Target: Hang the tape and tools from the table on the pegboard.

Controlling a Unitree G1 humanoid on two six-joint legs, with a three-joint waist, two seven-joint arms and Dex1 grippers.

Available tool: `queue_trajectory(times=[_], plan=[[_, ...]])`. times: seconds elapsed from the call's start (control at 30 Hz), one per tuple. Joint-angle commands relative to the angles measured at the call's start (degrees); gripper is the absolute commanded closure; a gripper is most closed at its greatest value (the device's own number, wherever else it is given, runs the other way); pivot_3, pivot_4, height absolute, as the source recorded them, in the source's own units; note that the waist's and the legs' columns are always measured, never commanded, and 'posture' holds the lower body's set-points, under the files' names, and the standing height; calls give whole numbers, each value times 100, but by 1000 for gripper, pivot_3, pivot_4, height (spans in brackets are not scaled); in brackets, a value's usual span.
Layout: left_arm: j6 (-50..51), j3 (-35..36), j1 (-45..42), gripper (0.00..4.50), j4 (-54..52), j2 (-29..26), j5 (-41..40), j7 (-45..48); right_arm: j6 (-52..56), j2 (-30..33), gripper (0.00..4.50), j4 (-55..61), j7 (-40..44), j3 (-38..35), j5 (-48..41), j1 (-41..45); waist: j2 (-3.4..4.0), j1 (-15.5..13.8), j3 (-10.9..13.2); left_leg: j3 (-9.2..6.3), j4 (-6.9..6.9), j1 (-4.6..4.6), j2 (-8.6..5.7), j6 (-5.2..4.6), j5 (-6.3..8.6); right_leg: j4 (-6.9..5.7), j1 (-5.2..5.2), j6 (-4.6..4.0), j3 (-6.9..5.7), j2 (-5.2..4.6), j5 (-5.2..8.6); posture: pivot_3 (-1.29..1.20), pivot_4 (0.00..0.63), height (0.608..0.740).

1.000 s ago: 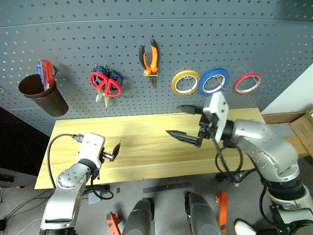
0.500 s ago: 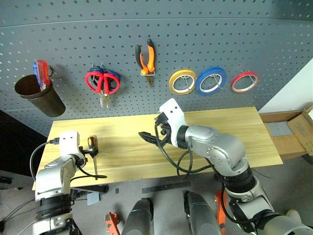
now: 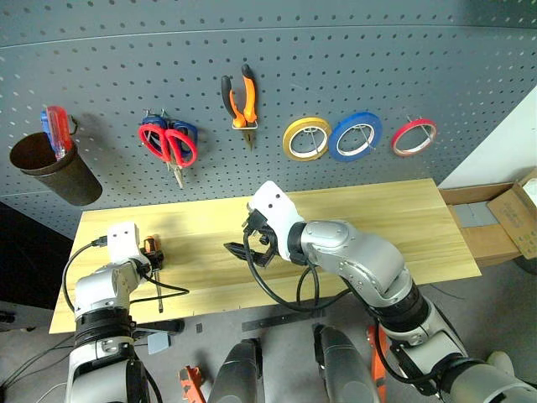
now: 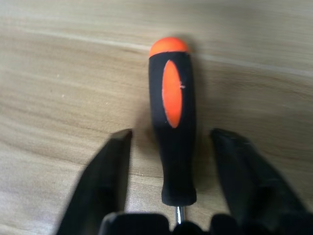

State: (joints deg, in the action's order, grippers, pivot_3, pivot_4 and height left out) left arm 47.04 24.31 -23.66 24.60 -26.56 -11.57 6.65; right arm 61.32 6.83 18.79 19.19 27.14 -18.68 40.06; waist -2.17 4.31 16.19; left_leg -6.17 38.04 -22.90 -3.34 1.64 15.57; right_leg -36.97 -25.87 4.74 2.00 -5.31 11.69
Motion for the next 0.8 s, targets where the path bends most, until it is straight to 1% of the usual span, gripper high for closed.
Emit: queue_trajectory(times=[0.03, 0.07, 0.3, 0.37, 0.47, 0.6, 0.7, 0.8], plan=[[-122, 176, -11, 3521, 11, -20, -86, -119, -185, 37, 158, 246, 138, 116, 122, 166, 0, 9, 0, 0, 0, 0, 0, 0, 0, 0, -1, 0, 0, 0, 0, -93, 341, 740], [-136, 209, 0, 3808, 17, -4, -127, -123, -200, 48, 158, 244, 162, 120, 146, 175, 0, 11, 0, 0, 0, 0, 0, 0, 0, 0, -1, 0, 0, 0, 0, -96, 336, 740], [-459, 409, 364, 3833, -396, 46, -256, -289, -227, -5, 158, 227, 298, -90, 149, 329, -1, 43, 0, 0, -1, -1, 1, 4, 2, 2, -3, 0, 1, 0, 0, -91, 319, 740], [-628, 516, 594, 3833, -907, 131, -285, -430, -218, -36, 158, 266, 336, -229, 79, 378, -2, 49, -1, 0, -2, -3, 1, 6, 4, 2, -8, 0, 3, 0, 0, -88, 308, 740], [-1169, 406, 1093, 3833, -1923, 275, -141, -521, -184, -15, 158, 389, 486, -451, -50, 426, -4, 46, -3, 1, -4, -8, 2, 12, 7, 2, -18, 0, 8, -1, 0, -78, 297, 740], [-1673, 290, 1873, 3833, -3391, 512, -17, -576, -316, 211, 158, 559, 792, -704, -211, 498, -8, 29, -6, 1, -9, -11, 4, 18, 11, 9, -22, -1, 9, -1, 0, -62, 275, 740], [-1995, 223, 2243, 3833, -4174, 628, 24, -552, -943, 406, 158, 484, 1157, -714, -150, 497, -9, 16, -7, 10, -9, -12, 2, 17, 13, 14, -21, -1, 14, -1, 0, -37, 257, 740], [-2138, 212, 2493, 3833, -4625, 727, 131, -658, -1790, 609, 158, 397, 1607, -578, -12, 445, -11, -11, -9, 10, -9, -11, 3, 17, 13, 12, -21, -1, 11, 2, 0, -21, 247, 740]])
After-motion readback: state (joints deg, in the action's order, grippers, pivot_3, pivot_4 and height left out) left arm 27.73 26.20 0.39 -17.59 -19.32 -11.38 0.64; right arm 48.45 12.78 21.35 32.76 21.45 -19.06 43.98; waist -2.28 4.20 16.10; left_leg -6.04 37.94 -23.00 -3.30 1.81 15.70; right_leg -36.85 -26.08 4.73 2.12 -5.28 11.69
